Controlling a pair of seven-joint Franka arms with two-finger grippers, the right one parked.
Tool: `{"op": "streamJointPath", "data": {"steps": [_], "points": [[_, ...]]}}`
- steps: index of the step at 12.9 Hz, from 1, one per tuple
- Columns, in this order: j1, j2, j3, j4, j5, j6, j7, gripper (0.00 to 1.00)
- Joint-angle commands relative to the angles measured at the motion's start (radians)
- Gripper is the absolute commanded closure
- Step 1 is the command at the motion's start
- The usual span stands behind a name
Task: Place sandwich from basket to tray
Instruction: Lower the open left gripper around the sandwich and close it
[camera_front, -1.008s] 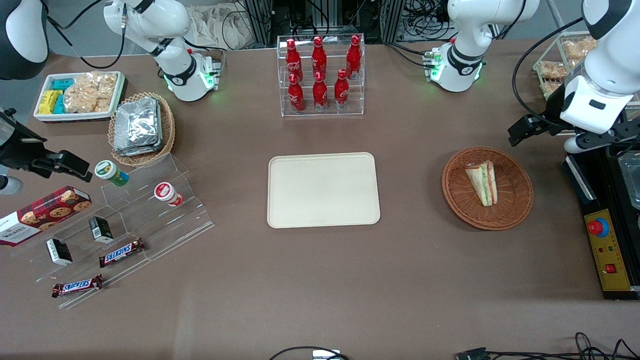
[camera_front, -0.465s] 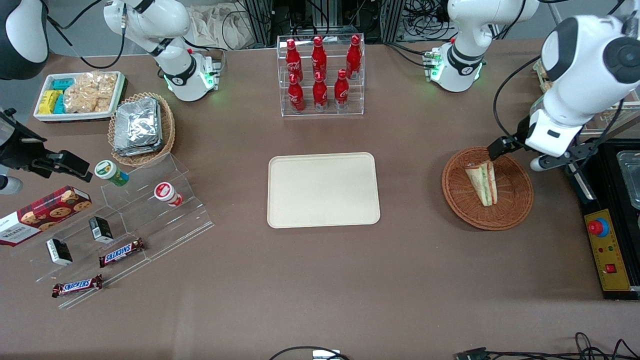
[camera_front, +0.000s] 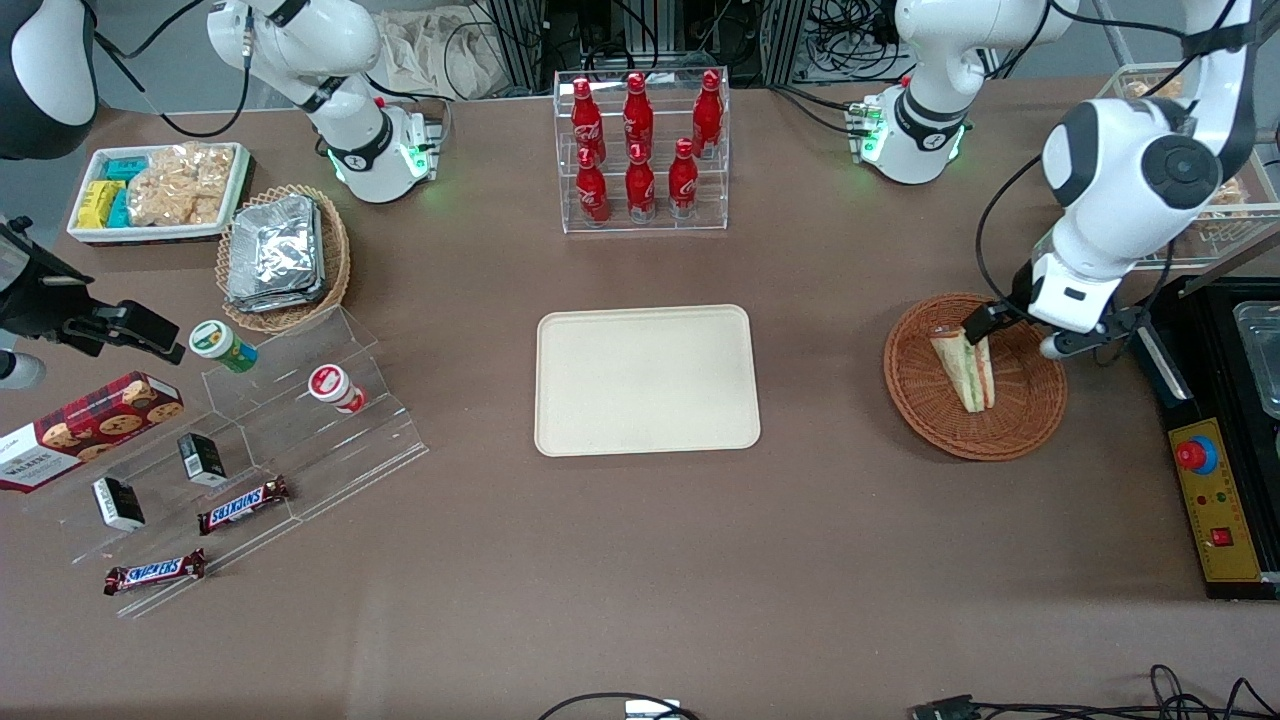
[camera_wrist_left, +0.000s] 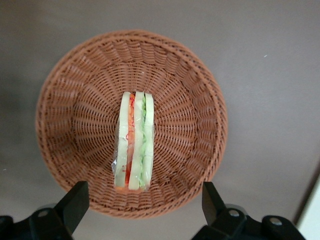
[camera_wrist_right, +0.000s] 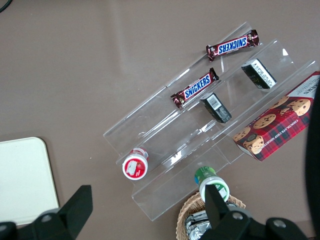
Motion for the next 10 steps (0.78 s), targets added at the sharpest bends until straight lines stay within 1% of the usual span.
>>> {"op": "streamJointPath", "data": {"steps": [1,8,10], "points": [[0.003,0.05,0.003,-0.052,0.012,0.101,0.003,0.0],[0.013,0.166,0.004,-0.102,0.013,0.256,0.041,0.0],[0.014,0.196,0.006,-0.102,0.015,0.28,0.086,0.0]]}}
